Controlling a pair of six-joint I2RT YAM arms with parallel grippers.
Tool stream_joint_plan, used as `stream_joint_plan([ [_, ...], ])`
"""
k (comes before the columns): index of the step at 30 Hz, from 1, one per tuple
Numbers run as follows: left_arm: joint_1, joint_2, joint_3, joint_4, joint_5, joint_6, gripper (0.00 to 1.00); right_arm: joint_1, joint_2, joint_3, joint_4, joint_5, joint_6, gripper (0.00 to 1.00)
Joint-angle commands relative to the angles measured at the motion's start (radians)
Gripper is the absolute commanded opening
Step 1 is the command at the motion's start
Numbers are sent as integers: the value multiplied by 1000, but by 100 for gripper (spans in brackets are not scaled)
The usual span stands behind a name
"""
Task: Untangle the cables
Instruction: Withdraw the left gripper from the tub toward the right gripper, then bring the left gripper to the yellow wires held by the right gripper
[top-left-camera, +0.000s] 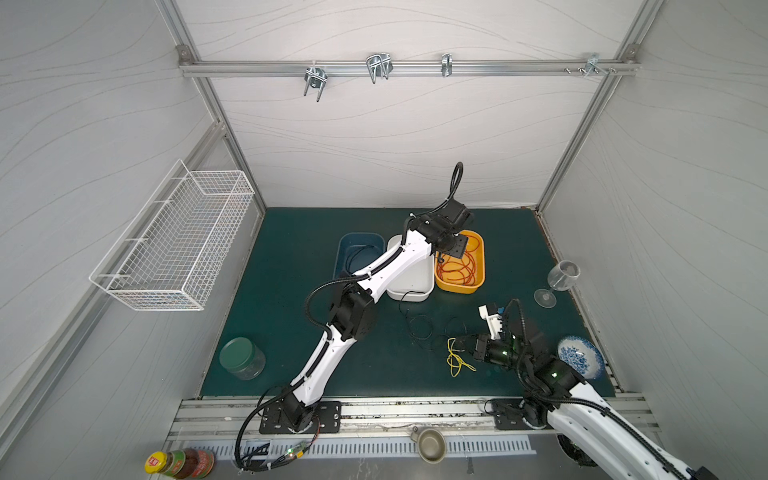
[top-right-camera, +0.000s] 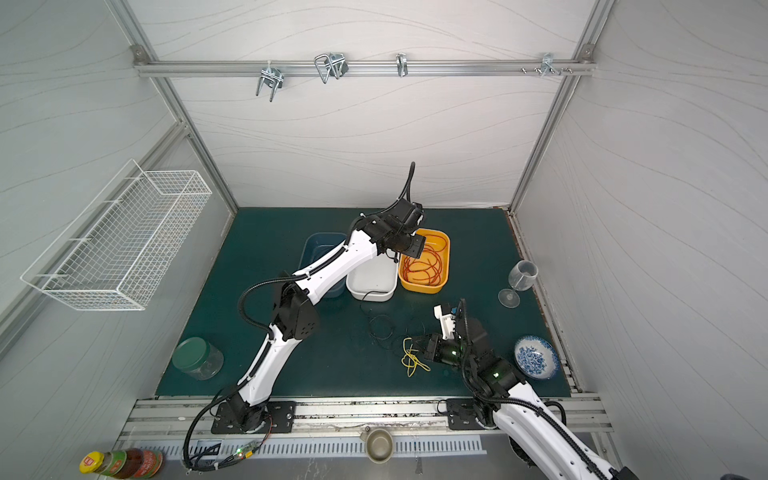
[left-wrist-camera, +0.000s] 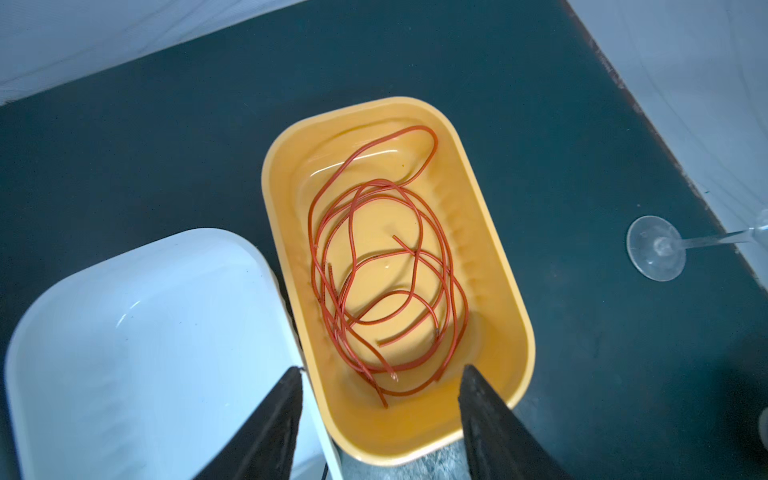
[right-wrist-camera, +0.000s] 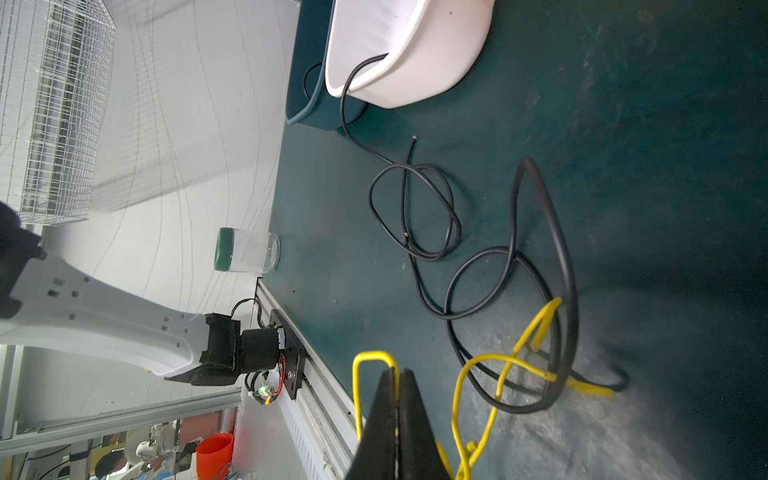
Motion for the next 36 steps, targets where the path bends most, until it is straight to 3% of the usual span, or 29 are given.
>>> stream_joint_plan([
  [1, 11, -121, -103, 37, 4, -17, 62, 6, 9, 54, -9, 17, 19, 0],
  [10, 27, -548, -723, 274, 144, -215, 61, 7, 77, 143, 27, -5, 11, 0],
  [15, 37, -837, -1157, 546, 280, -360, 62, 6, 112, 199, 51, -26, 27, 0],
  [20, 35, -1056, -1464, 799, 422, -481, 63, 7, 136, 238, 59, -30, 24, 0],
  [30, -113, -1180, -1684, 1056, 476, -642, 62, 8, 163, 226, 108, -19, 49, 0],
  [36, -153, -1220, -1764, 1074, 455, -667, 55, 9, 163, 248, 91, 5, 51, 0],
])
